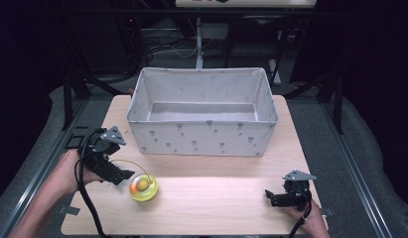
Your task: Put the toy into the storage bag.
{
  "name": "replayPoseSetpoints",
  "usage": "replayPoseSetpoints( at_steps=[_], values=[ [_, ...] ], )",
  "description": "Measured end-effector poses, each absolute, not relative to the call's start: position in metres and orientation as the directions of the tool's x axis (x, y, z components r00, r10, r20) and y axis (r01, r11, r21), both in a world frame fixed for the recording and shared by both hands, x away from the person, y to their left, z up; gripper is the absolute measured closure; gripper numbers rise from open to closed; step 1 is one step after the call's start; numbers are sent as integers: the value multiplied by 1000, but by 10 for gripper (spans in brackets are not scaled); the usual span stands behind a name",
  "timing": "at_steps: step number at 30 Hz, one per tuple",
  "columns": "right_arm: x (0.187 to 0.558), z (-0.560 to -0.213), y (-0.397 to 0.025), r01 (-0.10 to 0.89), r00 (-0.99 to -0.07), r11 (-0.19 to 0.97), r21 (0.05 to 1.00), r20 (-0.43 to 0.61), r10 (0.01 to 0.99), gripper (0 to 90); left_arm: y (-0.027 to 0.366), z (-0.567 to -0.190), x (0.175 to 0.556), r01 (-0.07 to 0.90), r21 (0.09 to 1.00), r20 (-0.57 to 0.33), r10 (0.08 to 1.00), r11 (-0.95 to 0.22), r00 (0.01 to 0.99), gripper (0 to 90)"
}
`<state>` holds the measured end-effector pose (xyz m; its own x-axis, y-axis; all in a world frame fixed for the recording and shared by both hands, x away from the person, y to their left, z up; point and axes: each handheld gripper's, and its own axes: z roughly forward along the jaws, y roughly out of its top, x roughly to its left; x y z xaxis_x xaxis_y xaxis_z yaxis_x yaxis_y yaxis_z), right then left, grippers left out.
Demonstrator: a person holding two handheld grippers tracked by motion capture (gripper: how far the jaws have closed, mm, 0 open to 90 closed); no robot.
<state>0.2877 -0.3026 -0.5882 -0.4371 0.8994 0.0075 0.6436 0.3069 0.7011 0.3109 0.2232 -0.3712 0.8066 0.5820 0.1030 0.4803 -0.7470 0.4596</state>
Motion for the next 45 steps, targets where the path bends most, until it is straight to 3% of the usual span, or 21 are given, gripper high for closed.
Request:
replayPoseSetpoints(
  at_steps=[1,3,4,5,7,9,10,31,45],
  values=[
    [288,-588,-303,643,-437,307,701,8,899,0,221,-370,312,472,458,106,573,-753,813,246],
    [288,-588,-303,644,-437,307,701,7,899,0,220,-369,312,471,457,106,572,-754,813,290],
    [288,-588,-303,644,-437,307,701,7,899,0,219,-369,312,467,451,107,566,-760,817,383],
    [288,-588,-303,644,-437,307,701,7,899,0,218,-369,312,464,448,108,562,-764,820,383],
    [288,-588,-303,644,-437,307,701,7,899,0,217,-369,313,460,440,107,553,-771,826,495],
    [288,-588,-303,644,-437,307,701,8,899,0,216,-370,313,456,435,107,547,-777,830,522],
    [288,-588,-303,644,-438,307,701,8,899,0,216,-370,313,452,434,107,543,-780,833,579],
    [288,-588,-303,644,-438,308,701,8,899,0,213,-370,314,439,404,100,516,-802,851,864],
    [288,-588,-303,643,-438,308,701,8,899,0,215,-364,313,448,393,73,513,-803,855,880]
  ],
)
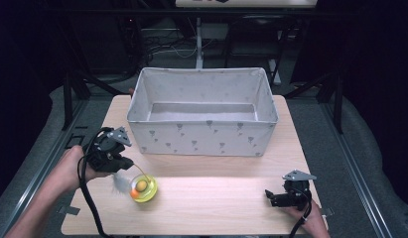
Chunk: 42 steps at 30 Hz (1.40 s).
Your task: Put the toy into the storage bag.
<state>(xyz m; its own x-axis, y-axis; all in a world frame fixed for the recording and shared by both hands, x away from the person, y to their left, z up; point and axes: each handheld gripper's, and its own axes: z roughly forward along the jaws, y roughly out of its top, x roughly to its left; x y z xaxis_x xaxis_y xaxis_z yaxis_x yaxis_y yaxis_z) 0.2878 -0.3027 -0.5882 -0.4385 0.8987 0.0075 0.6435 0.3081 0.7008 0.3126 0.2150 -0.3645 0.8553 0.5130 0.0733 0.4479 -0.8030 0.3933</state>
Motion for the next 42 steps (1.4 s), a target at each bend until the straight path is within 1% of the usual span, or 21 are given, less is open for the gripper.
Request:
replayPoseSetpoints(
  at_steps=[5,12,22,42],
  values=[
    [288,-588,-303,644,-439,308,701,8,899,0,218,-361,313,456,400,75,525,-795,848,881],
    [288,-588,-303,644,-438,308,701,7,899,0,222,-355,314,468,383,92,537,-797,838,881],
    [288,-588,-303,643,-439,308,701,8,899,0,235,-351,319,494,389,108,571,-777,814,881],
    [288,-588,-303,643,-439,308,701,8,899,0,258,-346,337,571,392,113,654,-721,748,881]
  ],
)
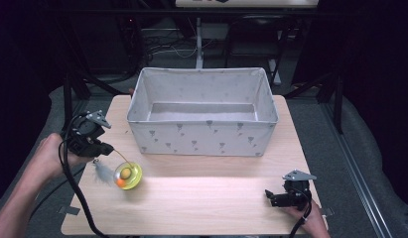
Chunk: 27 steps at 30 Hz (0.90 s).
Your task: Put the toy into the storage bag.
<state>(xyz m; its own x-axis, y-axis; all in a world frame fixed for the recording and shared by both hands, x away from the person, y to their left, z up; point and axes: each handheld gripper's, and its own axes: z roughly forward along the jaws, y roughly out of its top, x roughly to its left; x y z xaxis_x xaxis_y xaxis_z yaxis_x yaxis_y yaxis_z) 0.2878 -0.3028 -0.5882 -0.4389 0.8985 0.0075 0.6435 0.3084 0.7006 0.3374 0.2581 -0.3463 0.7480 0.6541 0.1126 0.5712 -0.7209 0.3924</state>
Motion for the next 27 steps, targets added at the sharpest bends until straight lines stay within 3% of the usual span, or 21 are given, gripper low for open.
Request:
replayPoseSetpoints(
  at_steps=[27],
  values=[
    [288,-588,-303,643,-440,311,700,6,898,0,280,-336,379,656,375,131,738,-655,662,882]
  ],
)
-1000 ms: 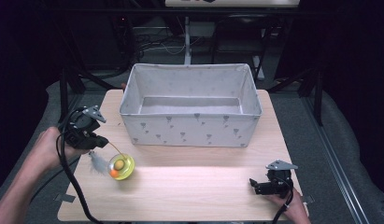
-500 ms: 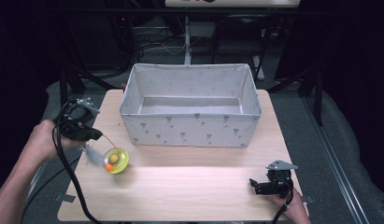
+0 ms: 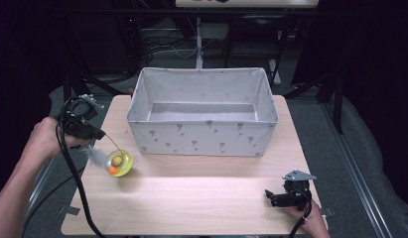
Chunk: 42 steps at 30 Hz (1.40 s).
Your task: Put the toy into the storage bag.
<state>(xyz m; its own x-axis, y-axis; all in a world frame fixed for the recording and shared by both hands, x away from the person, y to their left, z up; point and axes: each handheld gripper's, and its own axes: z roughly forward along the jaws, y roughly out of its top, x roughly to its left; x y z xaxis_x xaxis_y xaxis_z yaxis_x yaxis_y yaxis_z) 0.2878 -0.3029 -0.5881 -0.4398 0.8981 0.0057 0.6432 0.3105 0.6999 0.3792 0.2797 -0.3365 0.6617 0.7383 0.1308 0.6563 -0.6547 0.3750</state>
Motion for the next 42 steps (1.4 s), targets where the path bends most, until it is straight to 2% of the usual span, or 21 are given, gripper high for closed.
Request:
replayPoseSetpoints(
  at_steps=[42],
  values=[
    [288,-588,-303,643,-443,311,700,8,896,0,292,-278,415,691,402,204,795,-600,571,882]
  ],
)
